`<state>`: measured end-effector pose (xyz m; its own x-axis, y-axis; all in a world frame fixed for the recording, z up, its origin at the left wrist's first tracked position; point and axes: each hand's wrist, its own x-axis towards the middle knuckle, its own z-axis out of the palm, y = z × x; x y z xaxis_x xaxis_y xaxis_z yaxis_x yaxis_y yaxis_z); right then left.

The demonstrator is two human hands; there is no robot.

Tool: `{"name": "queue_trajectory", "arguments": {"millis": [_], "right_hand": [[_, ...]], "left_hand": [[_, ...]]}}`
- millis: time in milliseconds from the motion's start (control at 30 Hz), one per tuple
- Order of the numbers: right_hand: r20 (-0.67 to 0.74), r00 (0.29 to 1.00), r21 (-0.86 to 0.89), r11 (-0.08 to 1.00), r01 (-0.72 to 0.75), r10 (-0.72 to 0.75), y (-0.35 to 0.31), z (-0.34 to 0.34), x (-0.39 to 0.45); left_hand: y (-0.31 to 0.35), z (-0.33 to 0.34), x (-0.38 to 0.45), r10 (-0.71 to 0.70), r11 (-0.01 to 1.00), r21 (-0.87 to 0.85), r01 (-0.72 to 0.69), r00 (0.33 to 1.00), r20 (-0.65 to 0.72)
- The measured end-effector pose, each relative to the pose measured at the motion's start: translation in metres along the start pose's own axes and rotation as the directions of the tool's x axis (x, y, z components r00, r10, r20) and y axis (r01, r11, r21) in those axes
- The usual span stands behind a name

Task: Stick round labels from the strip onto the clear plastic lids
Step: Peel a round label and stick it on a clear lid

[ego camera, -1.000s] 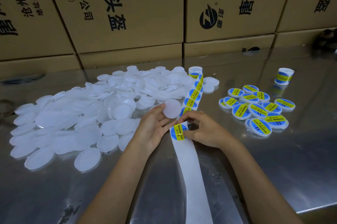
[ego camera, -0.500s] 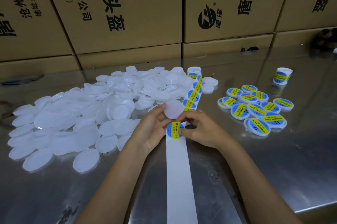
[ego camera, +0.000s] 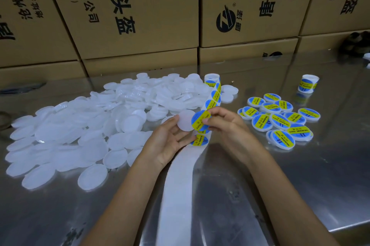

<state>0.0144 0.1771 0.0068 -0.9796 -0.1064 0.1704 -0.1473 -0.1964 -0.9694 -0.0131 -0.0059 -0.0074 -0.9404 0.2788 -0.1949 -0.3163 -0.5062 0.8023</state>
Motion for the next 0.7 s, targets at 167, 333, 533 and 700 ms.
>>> {"name": "queue_trajectory", "arguments": {"millis": [167,333,533,700], "right_hand": [[-0.14,0.99,0.032,0.999,-0.002,0.006,0.001,0.008,0.002],[-0.214,0.977,-0.034,0.999,0.002,-0.009,0.003,0.018,0.002],[-0.272,0.961,-0.162,0.987,0.003,-0.048,0.004,0.024,0.004],[-0.29,0.953,-0.204,0.979,0.024,-0.084,0.006,0.027,0.003]], "left_hand": [[-0.002,0.003,-0.002,0.002,1.0,-0.003,-0.002,0.999,0.043],[-0.004,0.01,-0.004,0.004,0.999,-0.041,0.0,0.994,0.108],[-0.005,0.016,-0.008,-0.004,0.996,-0.085,0.015,0.992,0.126],[-0.005,0.018,-0.009,-0.009,0.995,-0.096,0.02,0.993,0.118]]}}
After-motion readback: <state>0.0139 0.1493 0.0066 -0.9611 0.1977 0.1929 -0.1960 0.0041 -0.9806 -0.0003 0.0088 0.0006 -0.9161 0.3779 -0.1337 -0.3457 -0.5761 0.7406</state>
